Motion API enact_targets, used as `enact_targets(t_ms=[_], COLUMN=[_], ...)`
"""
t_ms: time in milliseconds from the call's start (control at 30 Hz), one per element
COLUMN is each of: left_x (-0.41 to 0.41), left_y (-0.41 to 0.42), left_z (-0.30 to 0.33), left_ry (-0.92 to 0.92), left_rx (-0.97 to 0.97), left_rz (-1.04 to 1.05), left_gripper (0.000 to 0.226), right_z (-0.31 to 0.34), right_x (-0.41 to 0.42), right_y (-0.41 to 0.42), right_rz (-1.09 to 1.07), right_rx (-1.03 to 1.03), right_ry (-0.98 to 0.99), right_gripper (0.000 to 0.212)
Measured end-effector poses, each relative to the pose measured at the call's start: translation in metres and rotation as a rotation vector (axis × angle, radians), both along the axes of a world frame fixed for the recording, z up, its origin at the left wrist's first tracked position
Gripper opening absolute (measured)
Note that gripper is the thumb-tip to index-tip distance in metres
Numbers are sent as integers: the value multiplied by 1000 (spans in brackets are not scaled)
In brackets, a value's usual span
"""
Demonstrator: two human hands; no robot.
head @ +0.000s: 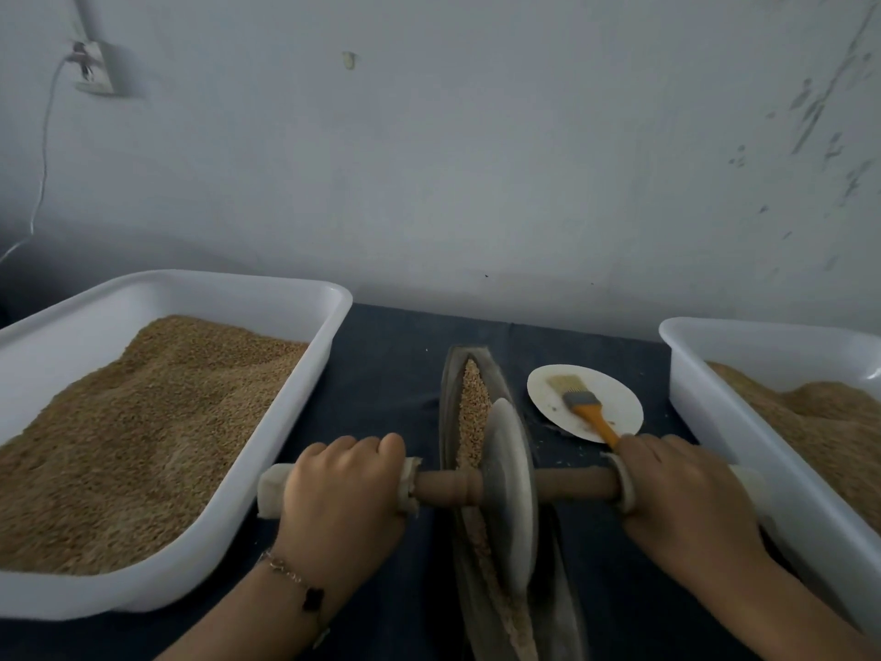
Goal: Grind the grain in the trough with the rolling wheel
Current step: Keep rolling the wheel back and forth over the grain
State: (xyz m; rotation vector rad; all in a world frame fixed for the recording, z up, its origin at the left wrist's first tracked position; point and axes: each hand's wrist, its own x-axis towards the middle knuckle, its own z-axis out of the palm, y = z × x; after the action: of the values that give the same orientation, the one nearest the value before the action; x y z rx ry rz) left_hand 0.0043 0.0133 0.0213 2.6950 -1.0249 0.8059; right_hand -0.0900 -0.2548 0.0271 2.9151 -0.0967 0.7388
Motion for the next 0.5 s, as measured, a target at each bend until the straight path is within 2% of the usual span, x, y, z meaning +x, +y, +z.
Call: enact_targets(t_ms=[100,200,267,400,500], left_x=[21,50,64,78,71], left_y=[-12,-26,-33,-37,-30], left_z=[0,2,1,-1,-5], left_ry=[22,57,98,169,146], left_rx=[7,54,16,-34,-42], left_rz=[38,187,241,275,266], left_gripper=[40,25,21,19,22], right_z=[-3,-2,2,8,8], right_x=[31,58,76,95,88], right_y=[-7,-10,-10,-8,-2], right_rz=[-129,-125,-148,-183,-145], right_rx=[-18,37,30,-51,-67], right_ry=[118,48,18,-58,-122], right_gripper=[26,18,11,23,28])
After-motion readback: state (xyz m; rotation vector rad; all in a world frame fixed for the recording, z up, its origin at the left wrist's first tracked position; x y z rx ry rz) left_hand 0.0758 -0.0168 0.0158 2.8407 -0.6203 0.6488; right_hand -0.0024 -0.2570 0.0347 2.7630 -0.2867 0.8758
